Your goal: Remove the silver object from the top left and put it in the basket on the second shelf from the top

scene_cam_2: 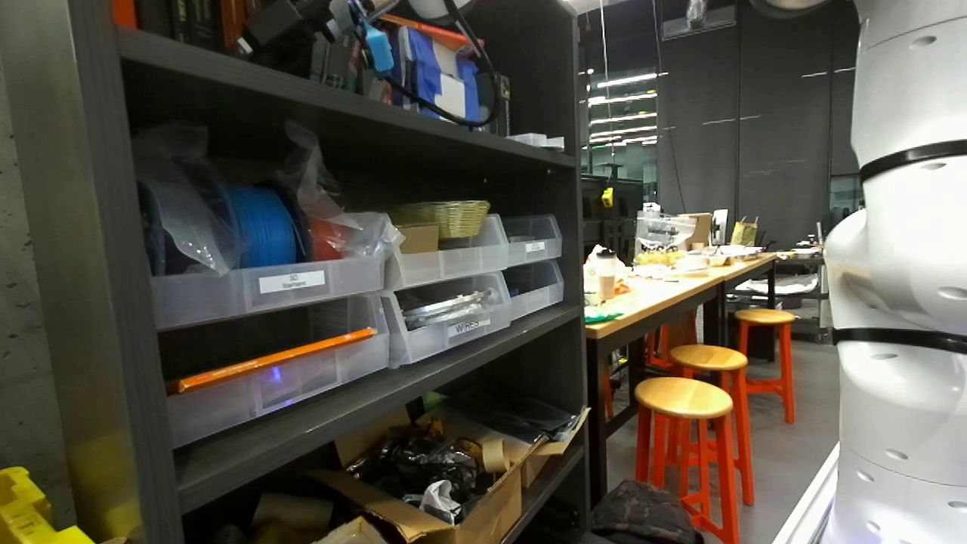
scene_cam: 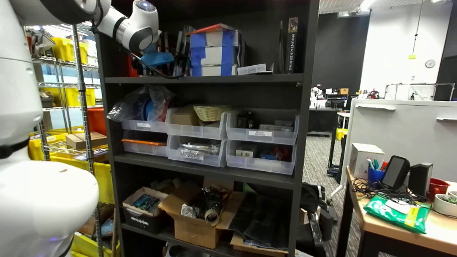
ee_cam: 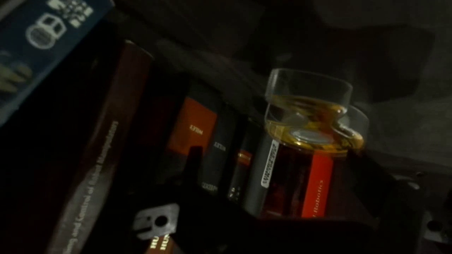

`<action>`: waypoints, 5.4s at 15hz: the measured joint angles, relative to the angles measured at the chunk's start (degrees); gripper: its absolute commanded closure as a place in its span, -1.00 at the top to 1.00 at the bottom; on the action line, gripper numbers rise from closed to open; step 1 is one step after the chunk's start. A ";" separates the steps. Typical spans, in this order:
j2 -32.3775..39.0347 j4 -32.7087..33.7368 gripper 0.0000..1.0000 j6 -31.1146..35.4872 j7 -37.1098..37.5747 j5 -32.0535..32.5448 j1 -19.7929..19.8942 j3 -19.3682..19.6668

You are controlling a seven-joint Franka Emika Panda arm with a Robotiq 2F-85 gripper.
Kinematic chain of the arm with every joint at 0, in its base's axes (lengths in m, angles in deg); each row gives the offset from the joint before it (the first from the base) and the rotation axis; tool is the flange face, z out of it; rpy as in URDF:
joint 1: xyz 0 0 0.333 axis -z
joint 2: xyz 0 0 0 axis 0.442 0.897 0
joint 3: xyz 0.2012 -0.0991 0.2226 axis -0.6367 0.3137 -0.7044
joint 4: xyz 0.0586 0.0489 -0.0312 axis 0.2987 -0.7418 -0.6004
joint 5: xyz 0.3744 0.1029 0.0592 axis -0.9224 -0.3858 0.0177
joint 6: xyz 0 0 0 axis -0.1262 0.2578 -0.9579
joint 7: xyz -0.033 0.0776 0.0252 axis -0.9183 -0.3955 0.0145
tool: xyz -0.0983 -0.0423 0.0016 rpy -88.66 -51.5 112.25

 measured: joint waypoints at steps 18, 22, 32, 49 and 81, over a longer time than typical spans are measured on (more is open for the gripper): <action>0.41 3.22 1.00 -12.98 0.57 -3.17 3.01 -3.67; 0.41 3.22 1.00 -13.16 0.57 -2.90 4.14 -3.65; 0.57 2.85 0.39 -15.72 1.91 -1.90 4.68 -3.64; 0.09 3.13 -0.45 -16.46 2.46 -1.99 5.10 -3.61; -16.97 -7.30 -0.45 -16.42 6.02 4.43 5.17 0.50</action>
